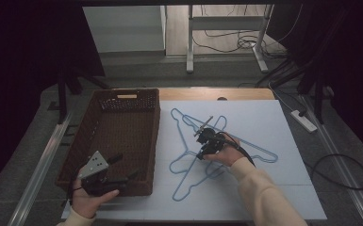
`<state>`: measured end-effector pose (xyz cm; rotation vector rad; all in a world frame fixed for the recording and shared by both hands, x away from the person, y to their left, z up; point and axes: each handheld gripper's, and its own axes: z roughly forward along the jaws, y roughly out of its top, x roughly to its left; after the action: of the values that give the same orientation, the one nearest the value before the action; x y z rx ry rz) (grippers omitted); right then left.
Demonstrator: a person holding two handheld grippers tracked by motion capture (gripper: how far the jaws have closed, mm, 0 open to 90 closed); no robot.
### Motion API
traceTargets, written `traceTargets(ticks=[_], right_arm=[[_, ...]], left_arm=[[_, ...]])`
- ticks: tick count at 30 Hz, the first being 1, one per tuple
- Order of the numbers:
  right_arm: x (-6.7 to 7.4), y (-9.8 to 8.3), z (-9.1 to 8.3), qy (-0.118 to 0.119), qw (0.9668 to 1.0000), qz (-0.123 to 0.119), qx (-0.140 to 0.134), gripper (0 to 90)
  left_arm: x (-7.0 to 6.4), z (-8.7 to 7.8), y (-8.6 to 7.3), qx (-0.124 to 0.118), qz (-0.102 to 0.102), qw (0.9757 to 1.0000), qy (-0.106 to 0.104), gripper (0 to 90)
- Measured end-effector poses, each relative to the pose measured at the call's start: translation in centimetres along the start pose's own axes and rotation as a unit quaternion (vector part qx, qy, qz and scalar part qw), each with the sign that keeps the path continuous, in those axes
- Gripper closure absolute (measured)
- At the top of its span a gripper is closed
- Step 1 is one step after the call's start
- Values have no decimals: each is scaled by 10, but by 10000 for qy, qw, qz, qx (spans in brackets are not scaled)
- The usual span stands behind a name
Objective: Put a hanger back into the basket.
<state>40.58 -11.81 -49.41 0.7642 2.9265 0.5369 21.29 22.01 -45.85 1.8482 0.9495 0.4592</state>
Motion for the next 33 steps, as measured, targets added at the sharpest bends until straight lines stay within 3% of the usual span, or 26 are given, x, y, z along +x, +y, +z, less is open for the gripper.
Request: traceTargets(ticks=[9,15,18,26,27,33], right_arm=[[0,6,7,-29,9995,-33,297,700],[-2,10,8,67,9988,130,458,832],[-1,12,7,67,9983,194,552,840],[-2,13,3,104,9985,397,371,874],[-5,12,-1,206,9984,475,233,875],[-9,10,-12,224,9979,593,-99,876]], left_arm=[[0,0,0,7,5,10000,-12,207],[-1,1,0,18,19,10000,-11,206],[-1,1,0,13,23,10000,-14,206],[-1,0,0,6,27,10000,-2,206],[-1,1,0,5,32,10000,-2,206],[-2,2,0,11,32,10000,-8,207]])
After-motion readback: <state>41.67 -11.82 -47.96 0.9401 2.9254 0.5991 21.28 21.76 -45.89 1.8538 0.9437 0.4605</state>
